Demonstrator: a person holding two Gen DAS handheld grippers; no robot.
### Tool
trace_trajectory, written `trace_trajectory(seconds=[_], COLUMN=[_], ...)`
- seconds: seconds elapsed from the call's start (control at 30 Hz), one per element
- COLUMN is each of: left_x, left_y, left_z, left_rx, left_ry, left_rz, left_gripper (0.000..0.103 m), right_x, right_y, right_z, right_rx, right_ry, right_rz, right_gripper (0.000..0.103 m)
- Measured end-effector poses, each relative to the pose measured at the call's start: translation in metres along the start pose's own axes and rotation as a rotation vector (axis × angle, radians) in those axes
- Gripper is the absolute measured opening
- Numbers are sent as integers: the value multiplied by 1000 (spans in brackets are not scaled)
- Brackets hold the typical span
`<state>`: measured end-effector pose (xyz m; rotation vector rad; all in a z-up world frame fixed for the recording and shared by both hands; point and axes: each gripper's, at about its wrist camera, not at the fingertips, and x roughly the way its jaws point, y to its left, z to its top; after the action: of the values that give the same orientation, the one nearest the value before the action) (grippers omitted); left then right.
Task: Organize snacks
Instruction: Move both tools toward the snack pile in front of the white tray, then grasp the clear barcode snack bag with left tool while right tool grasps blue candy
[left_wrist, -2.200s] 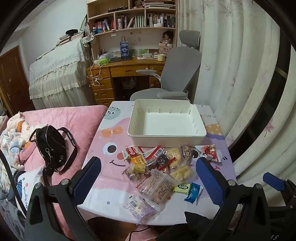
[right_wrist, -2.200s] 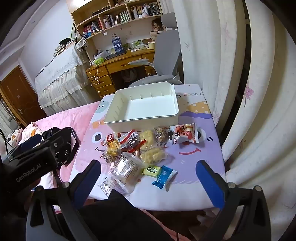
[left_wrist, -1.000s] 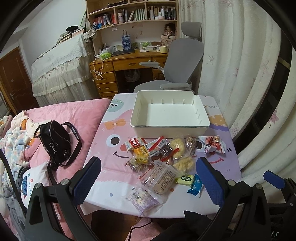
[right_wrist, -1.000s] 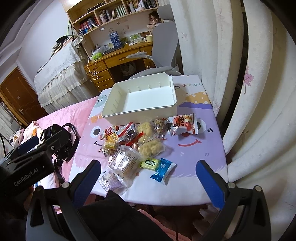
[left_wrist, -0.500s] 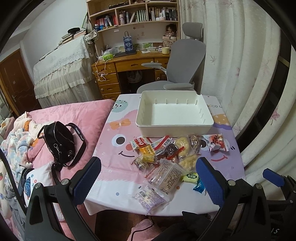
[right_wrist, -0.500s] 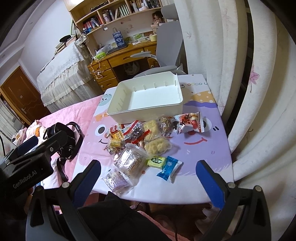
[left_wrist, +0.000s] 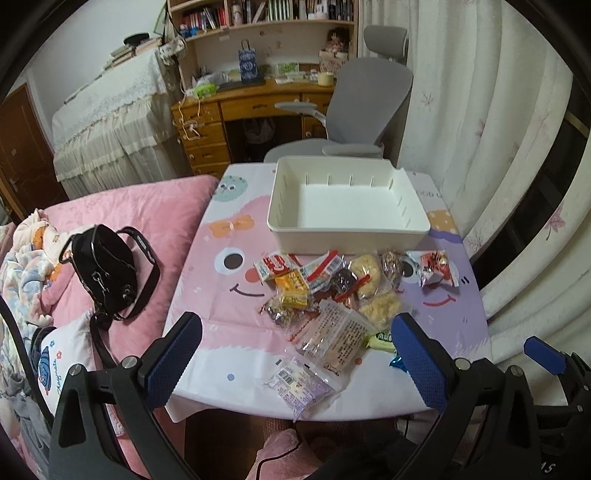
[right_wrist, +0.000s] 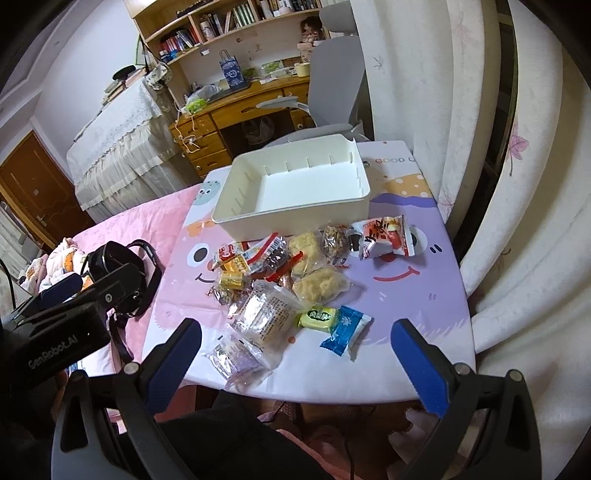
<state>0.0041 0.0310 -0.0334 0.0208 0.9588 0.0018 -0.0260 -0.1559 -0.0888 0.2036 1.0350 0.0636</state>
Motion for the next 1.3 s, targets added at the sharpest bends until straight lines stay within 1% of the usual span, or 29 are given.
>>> trace_trajectory(seconds=[0.13,0.23,0.37,0.47,0.53,0.7,0.83,1.0,1.17,1.3], left_x=[18,32,55,75,86,120,145,184,220,238], left_y=[6,9,7,4,5,9,14,18,24,28], left_z=[-4,-12,-24,-35,-42,-62,-74,-90,-106,-114], left_rx=[0,9,51,77,87,110,101,85,18,-58], left_ry=[33,64,134,199,224,277,316,403,519,583], left_rz=[7,-19,-28,-36,-40,-77,-113,-99,-81,-84], left_gripper=[102,102,102,102,102,102,102,102,102,101], right_x=[9,22,42,57,67,93,113,140,169,187], right_y=[2,3,5,5,4,-3,-9,-22,-36,-42], right_z=[-5,-11,-25,-37,-43,-61,-74,-84,-84,-80], right_rx=[10,26,40,49,56,72,70,103,137,152], right_ry=[23,60,131,160,168,159,121,73,37,18], right_rz=[-8,-20,-16,-21,-21,-50,-86,-121,-167,-185], right_gripper=[103,103,103,103,103,103,103,103,103,102])
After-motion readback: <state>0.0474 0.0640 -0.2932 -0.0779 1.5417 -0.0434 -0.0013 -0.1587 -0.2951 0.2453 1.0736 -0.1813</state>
